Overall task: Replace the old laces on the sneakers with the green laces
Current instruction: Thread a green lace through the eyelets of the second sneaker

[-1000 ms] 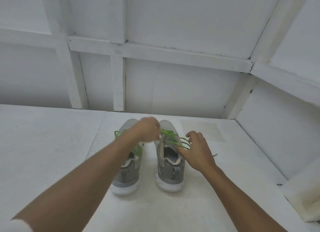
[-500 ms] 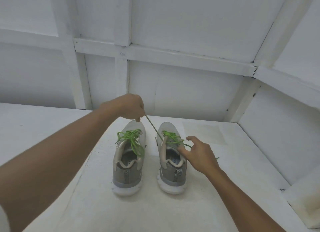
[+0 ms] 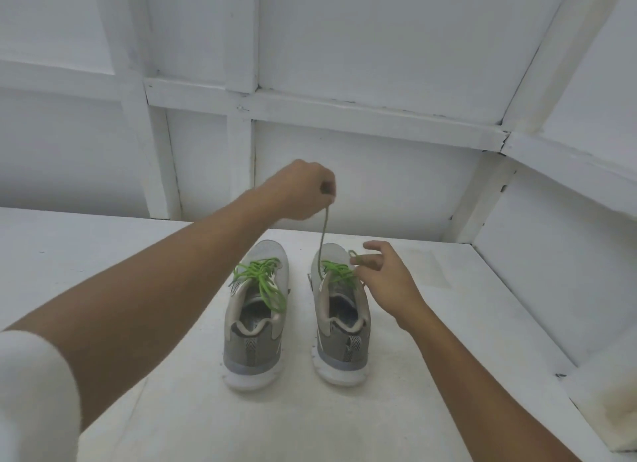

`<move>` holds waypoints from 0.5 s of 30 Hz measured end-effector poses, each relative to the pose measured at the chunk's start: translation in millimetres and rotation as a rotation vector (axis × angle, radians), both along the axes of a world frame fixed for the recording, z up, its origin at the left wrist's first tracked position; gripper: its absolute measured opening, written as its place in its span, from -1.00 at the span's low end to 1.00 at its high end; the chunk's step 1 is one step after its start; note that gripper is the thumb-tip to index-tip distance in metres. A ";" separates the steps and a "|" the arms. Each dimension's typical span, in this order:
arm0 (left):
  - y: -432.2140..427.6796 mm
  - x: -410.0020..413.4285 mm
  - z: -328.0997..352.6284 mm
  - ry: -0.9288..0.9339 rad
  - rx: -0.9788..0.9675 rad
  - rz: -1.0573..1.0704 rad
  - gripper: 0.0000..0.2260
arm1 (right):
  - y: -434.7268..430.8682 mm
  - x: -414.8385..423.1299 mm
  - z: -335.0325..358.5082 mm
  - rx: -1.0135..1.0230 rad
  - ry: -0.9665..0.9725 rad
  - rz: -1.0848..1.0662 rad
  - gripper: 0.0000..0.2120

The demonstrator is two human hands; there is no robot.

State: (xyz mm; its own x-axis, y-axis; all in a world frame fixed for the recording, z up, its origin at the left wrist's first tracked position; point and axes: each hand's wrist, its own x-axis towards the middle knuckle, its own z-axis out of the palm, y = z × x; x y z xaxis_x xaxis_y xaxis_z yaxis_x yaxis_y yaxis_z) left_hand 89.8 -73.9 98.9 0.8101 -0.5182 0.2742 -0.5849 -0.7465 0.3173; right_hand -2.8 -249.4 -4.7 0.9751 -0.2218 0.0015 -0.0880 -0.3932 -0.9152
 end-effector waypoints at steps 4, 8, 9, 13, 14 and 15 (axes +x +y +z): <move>-40.3 -1.5 1.1 0.016 0.018 -0.189 -0.89 | 15.6 8.0 11.3 0.092 -0.011 0.023 -0.74; -61.9 -4.5 -6.8 0.135 0.014 -0.231 -0.74 | 16.0 10.4 8.1 0.216 -0.023 -0.036 -0.85; -62.8 -3.5 -12.6 0.200 -0.017 -0.220 -0.66 | 14.0 10.8 5.6 0.242 -0.013 -0.058 -0.84; -53.8 -3.2 -45.8 0.436 -0.031 -0.108 -0.53 | 7.2 11.1 -2.8 0.268 0.019 -0.145 -0.83; -49.7 -6.2 -53.9 0.462 -0.013 -0.086 -0.55 | 6.4 11.2 -3.5 0.266 0.017 -0.177 -0.83; -45.1 -10.1 -59.9 0.466 0.001 -0.073 -0.59 | 6.4 11.7 -3.9 0.266 0.017 -0.212 -0.84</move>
